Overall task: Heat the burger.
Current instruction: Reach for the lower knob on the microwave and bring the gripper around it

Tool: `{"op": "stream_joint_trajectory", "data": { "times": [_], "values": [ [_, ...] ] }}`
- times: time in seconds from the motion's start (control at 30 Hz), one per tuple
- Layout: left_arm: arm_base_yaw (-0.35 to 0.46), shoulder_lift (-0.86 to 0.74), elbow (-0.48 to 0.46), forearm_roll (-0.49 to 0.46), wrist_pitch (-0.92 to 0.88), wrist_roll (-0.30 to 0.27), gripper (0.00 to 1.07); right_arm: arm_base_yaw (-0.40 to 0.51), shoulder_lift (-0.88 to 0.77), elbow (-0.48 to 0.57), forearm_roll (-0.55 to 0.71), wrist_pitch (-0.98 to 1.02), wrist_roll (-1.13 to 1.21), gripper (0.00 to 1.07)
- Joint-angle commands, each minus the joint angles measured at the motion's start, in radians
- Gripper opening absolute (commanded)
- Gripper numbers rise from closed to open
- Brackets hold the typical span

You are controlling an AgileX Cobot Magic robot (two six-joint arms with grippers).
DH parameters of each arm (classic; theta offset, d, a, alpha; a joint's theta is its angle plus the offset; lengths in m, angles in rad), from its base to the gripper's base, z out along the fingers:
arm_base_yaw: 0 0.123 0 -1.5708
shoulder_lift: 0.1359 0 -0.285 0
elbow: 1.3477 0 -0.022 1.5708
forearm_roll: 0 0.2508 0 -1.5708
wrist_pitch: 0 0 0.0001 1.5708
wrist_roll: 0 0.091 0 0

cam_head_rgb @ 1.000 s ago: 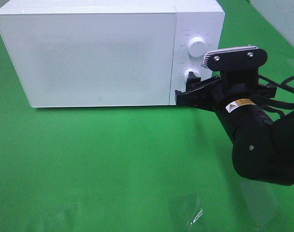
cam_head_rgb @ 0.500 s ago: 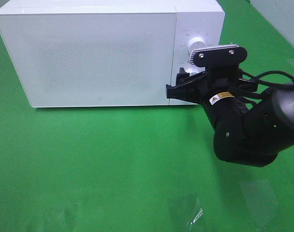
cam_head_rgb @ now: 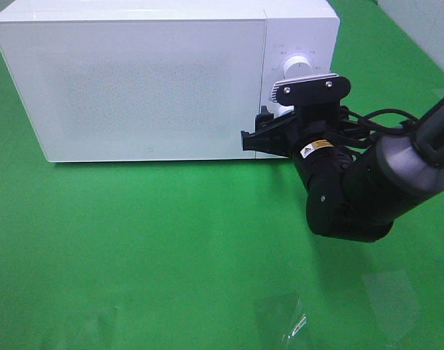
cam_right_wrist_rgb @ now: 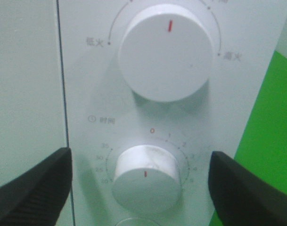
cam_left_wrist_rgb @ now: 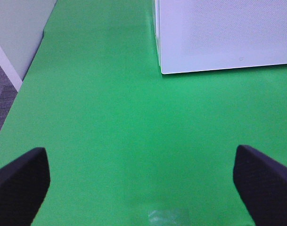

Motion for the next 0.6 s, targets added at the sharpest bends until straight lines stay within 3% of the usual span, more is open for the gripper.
{"op": "stream_joint_trajectory", "data": {
  "times": [0.03, 0.6],
  "values": [
    [0.004, -0.018, 0.003, -0.001, 0.003, -0.005, 0.98, -0.004, 0.008, -0.014, -0.004, -0.008, 0.011, 0.75],
    [0.004, -0.018, 0.003, 0.000, 0.003, -0.005, 0.98, -0.011, 0.049, -0.052, 0.003, -0.019, 0.012, 0.73]
  ]
}}
